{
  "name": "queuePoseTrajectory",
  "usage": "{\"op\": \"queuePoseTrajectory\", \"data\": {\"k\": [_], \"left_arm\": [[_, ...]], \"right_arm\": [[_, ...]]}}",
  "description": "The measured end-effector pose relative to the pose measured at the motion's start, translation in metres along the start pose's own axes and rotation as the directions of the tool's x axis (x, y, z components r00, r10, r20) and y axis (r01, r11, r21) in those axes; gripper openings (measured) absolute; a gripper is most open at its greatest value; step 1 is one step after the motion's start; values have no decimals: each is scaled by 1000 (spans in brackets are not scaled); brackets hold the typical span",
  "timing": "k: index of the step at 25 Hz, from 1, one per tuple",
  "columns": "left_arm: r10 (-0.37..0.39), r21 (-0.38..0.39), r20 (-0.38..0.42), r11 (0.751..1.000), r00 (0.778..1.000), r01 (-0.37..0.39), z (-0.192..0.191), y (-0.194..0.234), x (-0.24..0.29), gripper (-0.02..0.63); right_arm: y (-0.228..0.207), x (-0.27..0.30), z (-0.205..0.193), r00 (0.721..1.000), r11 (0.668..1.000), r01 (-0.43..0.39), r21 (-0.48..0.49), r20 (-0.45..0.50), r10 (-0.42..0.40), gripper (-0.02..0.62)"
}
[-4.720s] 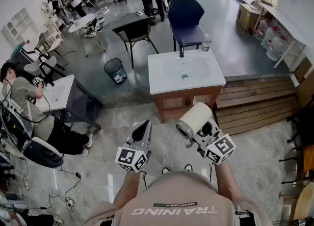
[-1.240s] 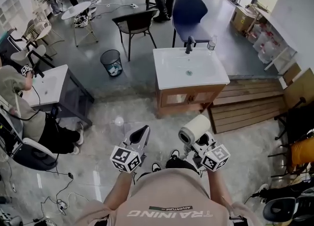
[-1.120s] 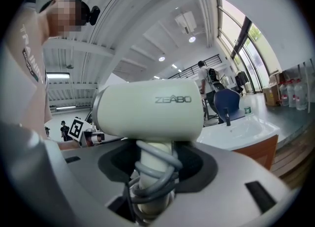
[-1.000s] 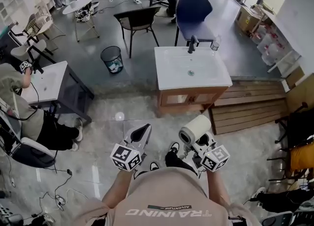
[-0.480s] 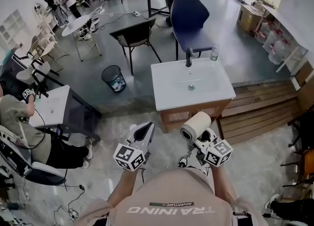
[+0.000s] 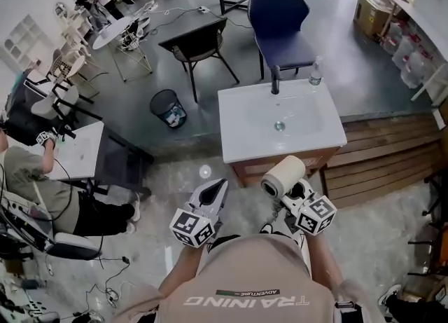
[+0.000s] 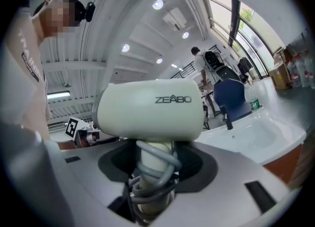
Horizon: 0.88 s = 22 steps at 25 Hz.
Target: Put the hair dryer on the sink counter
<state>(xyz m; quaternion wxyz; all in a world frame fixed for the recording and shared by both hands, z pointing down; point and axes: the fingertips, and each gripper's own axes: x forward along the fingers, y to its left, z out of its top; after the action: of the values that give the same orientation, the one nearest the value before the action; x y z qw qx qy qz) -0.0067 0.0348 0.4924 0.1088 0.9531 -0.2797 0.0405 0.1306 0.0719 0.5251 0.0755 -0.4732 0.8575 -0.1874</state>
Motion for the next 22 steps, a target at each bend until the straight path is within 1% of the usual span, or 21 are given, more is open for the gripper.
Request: {"op": "queuePoseTrajectory", "data": {"k": [6, 10, 16, 22], "left_arm": [[56, -2, -10, 998, 998, -56, 5, 17, 8, 8], [80, -14, -20, 997, 997, -81, 5, 32, 16, 8], [60, -48, -40, 997, 997, -61, -4, 52, 34, 8], [13, -52, -9, 999, 1000, -14, 13, 91, 65, 8]], "right_arm": [[-12, 17, -3, 998, 998, -54, 33, -24, 54, 215], [-21, 31, 0, 997, 997, -65, 42, -31, 67, 215], [-34, 47, -6, 997, 996, -48, 71, -57, 52, 215], [-50, 79, 10, 998, 999, -5, 33, -57, 7, 215]]}}
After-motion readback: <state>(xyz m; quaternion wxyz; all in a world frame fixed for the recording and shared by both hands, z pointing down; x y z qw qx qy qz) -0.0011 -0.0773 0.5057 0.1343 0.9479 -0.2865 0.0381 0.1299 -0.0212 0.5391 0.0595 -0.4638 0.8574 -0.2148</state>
